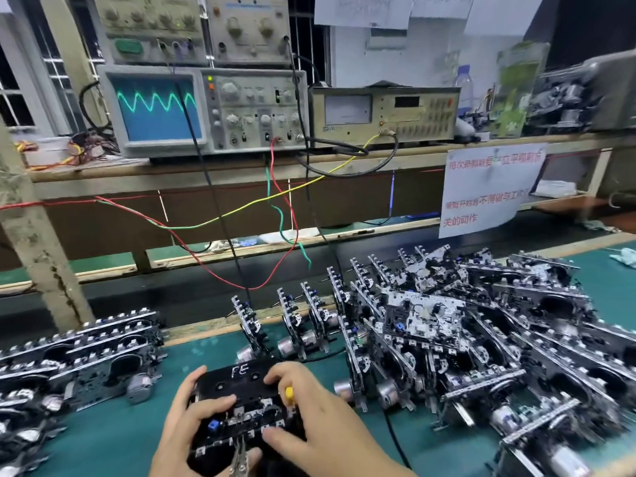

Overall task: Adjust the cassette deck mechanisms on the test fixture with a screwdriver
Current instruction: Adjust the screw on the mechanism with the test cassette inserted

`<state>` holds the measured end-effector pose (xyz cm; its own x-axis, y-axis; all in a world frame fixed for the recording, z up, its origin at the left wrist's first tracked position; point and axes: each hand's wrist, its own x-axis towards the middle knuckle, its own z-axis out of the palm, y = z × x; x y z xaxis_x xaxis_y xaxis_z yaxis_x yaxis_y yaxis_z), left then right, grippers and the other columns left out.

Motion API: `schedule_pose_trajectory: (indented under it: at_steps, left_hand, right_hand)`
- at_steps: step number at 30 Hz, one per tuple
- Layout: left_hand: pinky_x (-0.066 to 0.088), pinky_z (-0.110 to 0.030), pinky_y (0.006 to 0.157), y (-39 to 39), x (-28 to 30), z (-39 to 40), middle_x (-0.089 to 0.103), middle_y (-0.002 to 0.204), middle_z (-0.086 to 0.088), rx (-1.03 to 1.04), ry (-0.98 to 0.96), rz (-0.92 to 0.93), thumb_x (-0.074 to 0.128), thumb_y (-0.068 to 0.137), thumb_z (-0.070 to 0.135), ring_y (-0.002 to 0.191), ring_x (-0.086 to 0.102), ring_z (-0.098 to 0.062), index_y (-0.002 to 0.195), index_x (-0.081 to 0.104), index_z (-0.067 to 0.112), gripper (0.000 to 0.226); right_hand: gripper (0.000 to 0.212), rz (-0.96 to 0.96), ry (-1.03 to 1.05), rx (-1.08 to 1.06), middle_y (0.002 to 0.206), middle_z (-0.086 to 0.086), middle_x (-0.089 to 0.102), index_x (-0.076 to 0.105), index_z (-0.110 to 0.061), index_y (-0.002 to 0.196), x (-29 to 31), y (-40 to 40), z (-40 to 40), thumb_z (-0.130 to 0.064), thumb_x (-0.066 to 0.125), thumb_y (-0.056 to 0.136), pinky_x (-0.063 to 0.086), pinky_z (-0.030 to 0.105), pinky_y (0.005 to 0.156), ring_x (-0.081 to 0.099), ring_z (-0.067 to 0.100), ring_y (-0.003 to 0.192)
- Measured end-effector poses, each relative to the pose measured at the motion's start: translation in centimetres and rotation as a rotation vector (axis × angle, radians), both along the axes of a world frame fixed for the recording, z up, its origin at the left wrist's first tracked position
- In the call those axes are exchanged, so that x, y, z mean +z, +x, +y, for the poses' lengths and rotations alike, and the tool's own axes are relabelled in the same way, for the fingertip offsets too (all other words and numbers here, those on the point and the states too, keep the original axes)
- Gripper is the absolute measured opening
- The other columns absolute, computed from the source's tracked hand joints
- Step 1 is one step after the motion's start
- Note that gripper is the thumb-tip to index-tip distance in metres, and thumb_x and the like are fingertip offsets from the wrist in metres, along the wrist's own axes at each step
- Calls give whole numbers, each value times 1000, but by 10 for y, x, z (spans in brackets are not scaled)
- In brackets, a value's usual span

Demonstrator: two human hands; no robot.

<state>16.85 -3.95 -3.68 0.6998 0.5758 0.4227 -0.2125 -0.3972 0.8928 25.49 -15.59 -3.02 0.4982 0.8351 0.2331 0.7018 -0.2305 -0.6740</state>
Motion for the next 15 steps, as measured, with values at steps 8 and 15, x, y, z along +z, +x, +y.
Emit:
schedule_pose_trajectory:
  at_steps: [8, 15]
  left_hand:
    - [25, -35, 114, -25, 8, 44, 41, 153, -14, -66, -294, 139, 86, 61, 1, 143, 33, -27, 125, 65, 13, 69]
    - [25, -38, 113, -9, 29, 27, 45, 144, -10, 173, -367, 204, 59, 83, -20, 136, 36, -19, 71, 71, 40, 62]
  right_hand:
    - [40, 52, 38, 13, 107, -31, 46, 30, -57, 111, -2, -1, -2, -57, 61, 85, 35, 21, 64, 47, -17, 76]
    - [40, 54, 52, -4, 125, -26, 47, 24, -65, 98, 0, -2, -1, -52, 60, 85, 36, 25, 68, 47, -8, 79]
